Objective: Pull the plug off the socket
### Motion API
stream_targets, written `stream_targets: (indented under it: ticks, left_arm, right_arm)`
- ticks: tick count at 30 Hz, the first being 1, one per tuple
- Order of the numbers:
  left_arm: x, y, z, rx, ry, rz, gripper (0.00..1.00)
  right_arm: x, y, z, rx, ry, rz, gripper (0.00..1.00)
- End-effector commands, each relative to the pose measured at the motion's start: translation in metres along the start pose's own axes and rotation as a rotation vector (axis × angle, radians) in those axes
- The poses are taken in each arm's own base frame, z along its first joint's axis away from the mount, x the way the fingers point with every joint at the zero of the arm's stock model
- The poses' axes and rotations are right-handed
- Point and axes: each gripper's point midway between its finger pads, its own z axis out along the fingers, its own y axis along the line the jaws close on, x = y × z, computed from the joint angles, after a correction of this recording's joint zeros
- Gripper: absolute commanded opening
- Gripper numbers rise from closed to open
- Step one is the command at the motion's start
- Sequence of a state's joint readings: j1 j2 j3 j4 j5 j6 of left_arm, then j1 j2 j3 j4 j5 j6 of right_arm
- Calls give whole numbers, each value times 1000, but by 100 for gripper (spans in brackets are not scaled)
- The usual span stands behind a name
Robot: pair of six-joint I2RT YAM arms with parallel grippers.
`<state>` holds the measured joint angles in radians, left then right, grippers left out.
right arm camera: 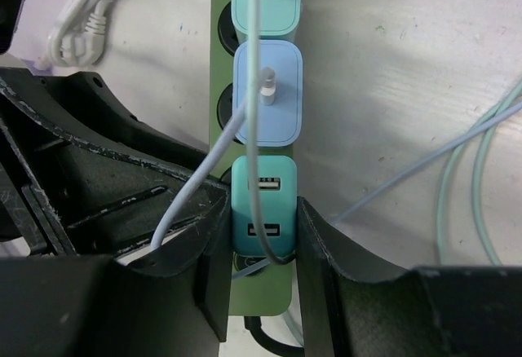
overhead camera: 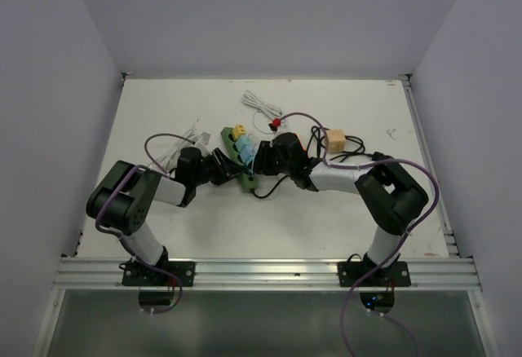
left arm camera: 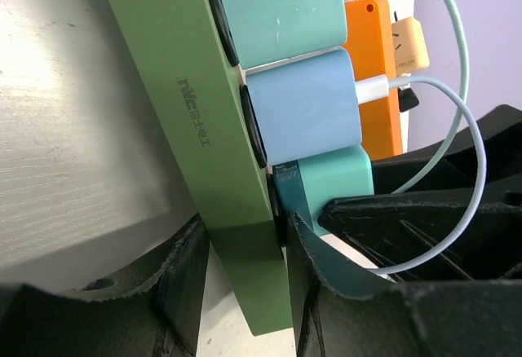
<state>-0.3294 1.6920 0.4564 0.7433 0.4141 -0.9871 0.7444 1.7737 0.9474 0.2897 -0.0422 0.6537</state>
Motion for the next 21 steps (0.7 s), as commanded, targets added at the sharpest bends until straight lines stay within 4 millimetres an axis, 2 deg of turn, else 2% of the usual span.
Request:
stream_targets:
  ticks: [1, 6, 9, 10, 12, 13, 14, 16, 17, 21]
  left_arm:
    - [-6, 26, -4, -75, -41, 49, 0]
    - [-9, 30, -8, -61, -43, 41, 0]
    - [-12, 31, -7, -74, -42, 56, 0]
    - [-14, 32, -7, -89, -41, 61, 0]
    - [-17, 37, -6, -126, -38, 93, 0]
    - [-20, 44, -5, -179, -37, 93, 0]
    - [-22, 48, -6, -204, -36, 118, 0]
    - [-27, 58, -7, -271, -39, 133, 0]
    - [-27, 62, -8, -291, -37, 149, 0]
    - [-29, 73, -11, -353, -35, 171, 0]
  right_arm:
    - [-40, 39, -16, -231, -107, 144, 2]
    - [-34, 25, -14, -246, -92, 211, 2]
    - [-33, 24, -12, -240, -81, 189, 2]
    - [-39, 28, -13, -240, -91, 173, 2]
    - [-33, 22, -11, -168, -71, 110, 2]
    - [-42, 29, -12, -158, -84, 82, 2]
    - [-33, 29, -11, -124, -49, 57, 2]
    - [-39, 33, -12, -95, -68, 7, 2]
    - [-34, 34, -13, -77, -53, -9, 2]
    - [-33, 30, -12, -44, -58, -37, 3]
